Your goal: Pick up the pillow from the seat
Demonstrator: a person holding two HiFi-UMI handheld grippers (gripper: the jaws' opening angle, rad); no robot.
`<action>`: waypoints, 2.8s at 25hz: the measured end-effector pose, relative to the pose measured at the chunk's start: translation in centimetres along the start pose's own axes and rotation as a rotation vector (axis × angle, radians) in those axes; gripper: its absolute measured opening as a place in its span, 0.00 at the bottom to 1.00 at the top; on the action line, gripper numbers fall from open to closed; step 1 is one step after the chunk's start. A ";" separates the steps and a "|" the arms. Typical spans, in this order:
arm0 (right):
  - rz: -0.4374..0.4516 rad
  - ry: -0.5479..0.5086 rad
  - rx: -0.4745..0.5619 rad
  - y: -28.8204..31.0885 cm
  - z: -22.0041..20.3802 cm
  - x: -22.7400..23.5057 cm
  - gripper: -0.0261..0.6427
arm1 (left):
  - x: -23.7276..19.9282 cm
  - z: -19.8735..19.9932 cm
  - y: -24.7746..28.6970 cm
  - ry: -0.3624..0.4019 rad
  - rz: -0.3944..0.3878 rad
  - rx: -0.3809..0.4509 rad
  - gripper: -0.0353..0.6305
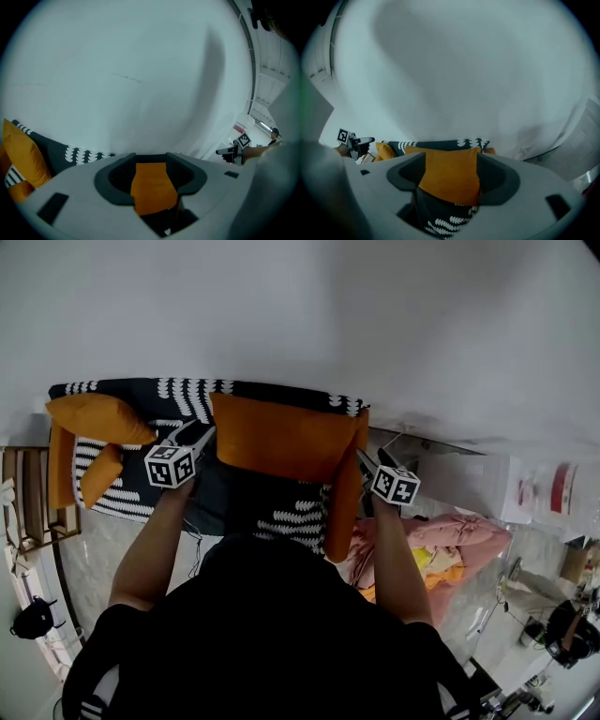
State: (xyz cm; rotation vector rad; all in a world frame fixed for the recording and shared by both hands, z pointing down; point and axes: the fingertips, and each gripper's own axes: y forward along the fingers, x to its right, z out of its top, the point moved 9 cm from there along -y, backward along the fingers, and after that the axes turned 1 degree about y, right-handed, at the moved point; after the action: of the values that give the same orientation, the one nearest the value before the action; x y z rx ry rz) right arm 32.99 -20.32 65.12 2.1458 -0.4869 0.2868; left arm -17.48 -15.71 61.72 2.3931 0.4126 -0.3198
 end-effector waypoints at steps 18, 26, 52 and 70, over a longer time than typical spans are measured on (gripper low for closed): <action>-0.048 0.089 -0.008 5.9 -0.4 2.3 0.55 | -4.5 -1.5 6.7 -0.065 0.039 -0.041 0.38; -0.072 0.123 0.007 8.5 -0.1 2.3 0.56 | -7.9 -2.8 9.5 -0.111 0.069 -0.078 0.43; -0.175 0.360 0.026 16.6 -2.0 7.0 0.57 | -14.4 -7.8 17.3 -0.264 0.127 -0.148 0.50; -0.171 0.497 0.060 20.0 -2.5 9.5 0.57 | -15.4 -8.7 20.4 -0.389 0.095 -0.091 0.54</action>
State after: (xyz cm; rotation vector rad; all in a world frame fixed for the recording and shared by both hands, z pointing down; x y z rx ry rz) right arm 32.56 -31.06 84.58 2.0592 -0.0092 0.7203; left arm -22.99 -27.82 85.17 2.1861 0.1299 -0.6918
